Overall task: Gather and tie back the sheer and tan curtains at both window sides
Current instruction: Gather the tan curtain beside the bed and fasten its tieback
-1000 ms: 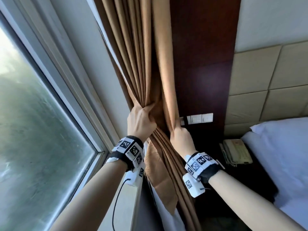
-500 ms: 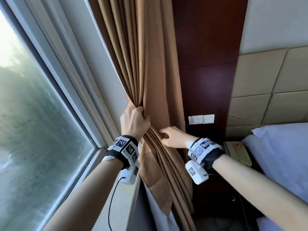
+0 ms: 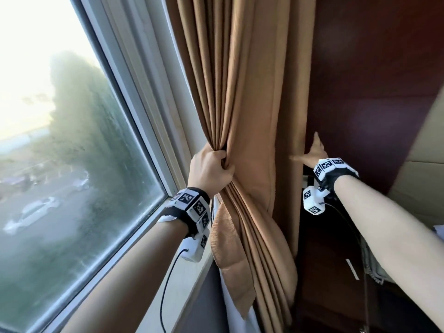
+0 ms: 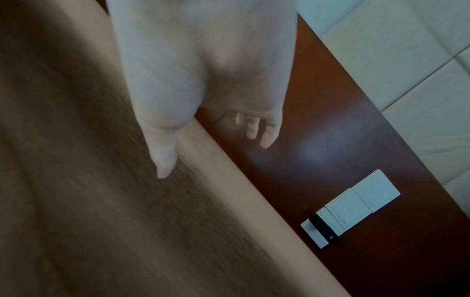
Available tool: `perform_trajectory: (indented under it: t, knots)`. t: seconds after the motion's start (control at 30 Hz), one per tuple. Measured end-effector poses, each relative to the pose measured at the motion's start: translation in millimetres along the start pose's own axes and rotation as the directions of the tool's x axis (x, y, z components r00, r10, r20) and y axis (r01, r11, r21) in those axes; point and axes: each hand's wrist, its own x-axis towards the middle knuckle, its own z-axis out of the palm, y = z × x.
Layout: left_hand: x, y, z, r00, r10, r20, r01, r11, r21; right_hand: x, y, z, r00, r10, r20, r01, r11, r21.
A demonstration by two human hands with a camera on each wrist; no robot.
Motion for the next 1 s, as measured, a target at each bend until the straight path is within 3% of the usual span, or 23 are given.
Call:
perform_trajectory:
  t: [0.1, 0.17, 0.3, 0.37, 0.47, 0.63, 0.73, 0.87, 1.0]
  knots:
    - [0, 4, 0, 1.0, -0.017, 0.01, 0.017, 1.0, 0.008, 16, -4, 6, 0.999, -0.026, 0.034, 0.023, 0.996, 0.084]
    - [1, 6, 1, 0.999, -0.031, 0.017, 0.031, 0.999, 0.02, 20, -9, 10, 0.999, -0.038, -0.013, 0.039, 0.994, 0.102]
    - [5, 8, 4, 0.998, -0.066, 0.01, 0.066, 0.997, 0.029, 5, -27, 14, 0.997, -0.051, -0.063, 0.049, 0.999, -0.021]
    - [7, 11, 10, 0.997, -0.069, 0.021, 0.069, 0.997, 0.022, -17, -26, 19, 1.0, 0.002, -0.028, -0.003, 1.0, -0.024]
    - [7, 6, 10, 0.995, -0.101, -0.008, 0.101, 0.994, 0.032, -61, -26, 42, 0.999, -0.044, -0.019, 0.044, 0.999, -0.003]
    - [10, 15, 16, 0.997, -0.073, -0.007, 0.073, 0.997, -0.002, -131, -7, 35, 0.964, -0.071, -0.255, 0.078, 0.997, 0.015]
    - [8, 19, 16, 0.998, -0.053, -0.018, 0.052, 0.998, -0.033, -169, -5, 29, 0.94, -0.166, -0.299, 0.155, 0.986, -0.061]
    - [6, 23, 14, 0.999, -0.047, 0.016, 0.049, 0.995, -0.092, -213, -13, 40, 0.915, -0.338, -0.219, 0.287, 0.929, -0.234]
    - [-4, 31, 11, 0.998, 0.007, 0.055, 0.003, 0.985, -0.175, -246, -30, 71, 0.896, -0.444, -0.005, 0.407, 0.824, -0.394]
